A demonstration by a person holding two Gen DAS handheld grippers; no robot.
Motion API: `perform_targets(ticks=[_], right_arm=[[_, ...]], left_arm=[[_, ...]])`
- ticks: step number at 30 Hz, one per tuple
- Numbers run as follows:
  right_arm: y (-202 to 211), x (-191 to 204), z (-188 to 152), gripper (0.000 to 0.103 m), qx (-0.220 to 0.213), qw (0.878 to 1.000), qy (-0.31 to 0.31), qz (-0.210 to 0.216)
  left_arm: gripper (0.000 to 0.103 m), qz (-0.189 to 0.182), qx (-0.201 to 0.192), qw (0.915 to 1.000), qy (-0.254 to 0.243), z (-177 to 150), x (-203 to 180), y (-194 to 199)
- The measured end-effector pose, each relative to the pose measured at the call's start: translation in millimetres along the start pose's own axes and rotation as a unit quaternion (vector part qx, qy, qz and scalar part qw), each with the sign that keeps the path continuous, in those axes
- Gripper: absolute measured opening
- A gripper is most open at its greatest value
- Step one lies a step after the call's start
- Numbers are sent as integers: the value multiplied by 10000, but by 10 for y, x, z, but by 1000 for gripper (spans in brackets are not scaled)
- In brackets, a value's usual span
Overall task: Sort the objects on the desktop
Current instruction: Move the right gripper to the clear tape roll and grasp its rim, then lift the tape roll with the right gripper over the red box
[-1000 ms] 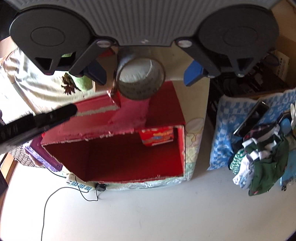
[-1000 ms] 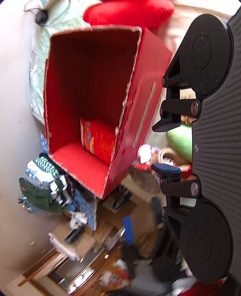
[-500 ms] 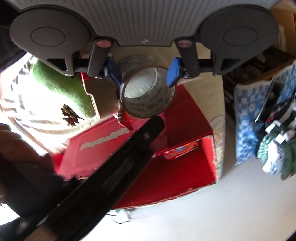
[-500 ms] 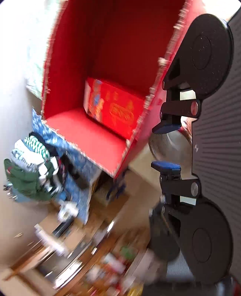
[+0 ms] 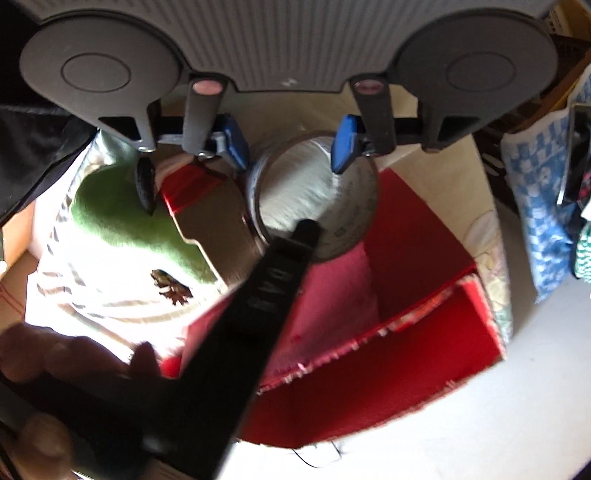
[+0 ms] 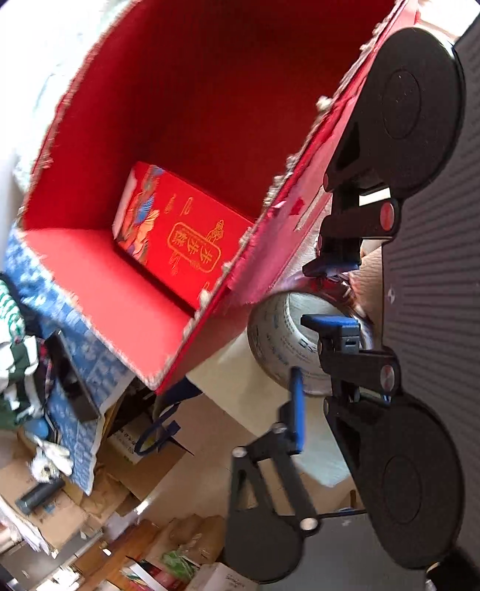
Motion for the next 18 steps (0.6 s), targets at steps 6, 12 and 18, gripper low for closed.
perform_targets(ticks=[6, 12, 18], right_arm=[[-200, 69, 36, 17, 272, 9996, 51, 53], [112, 164, -34, 16, -476, 9985, 247, -40], [527, 89, -11, 15, -1287, 9917, -38, -5]], left_arm=[[43, 63, -60, 9998, -167, -72, -59, -12], [27, 27, -482, 9987, 157, -104, -136, 220], [26, 318, -1084, 9933, 234, -38, -257, 691]])
Point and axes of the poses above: each gripper's, at about its wrist camera, not at the fingertips, and y roughly against the way its jaws point, x to its left, z to its top, the point moved 3 cm from there along -y, roughly the way its jaws point, and after that the axes turned 15 degrees about -z, right-handed, at the moved point
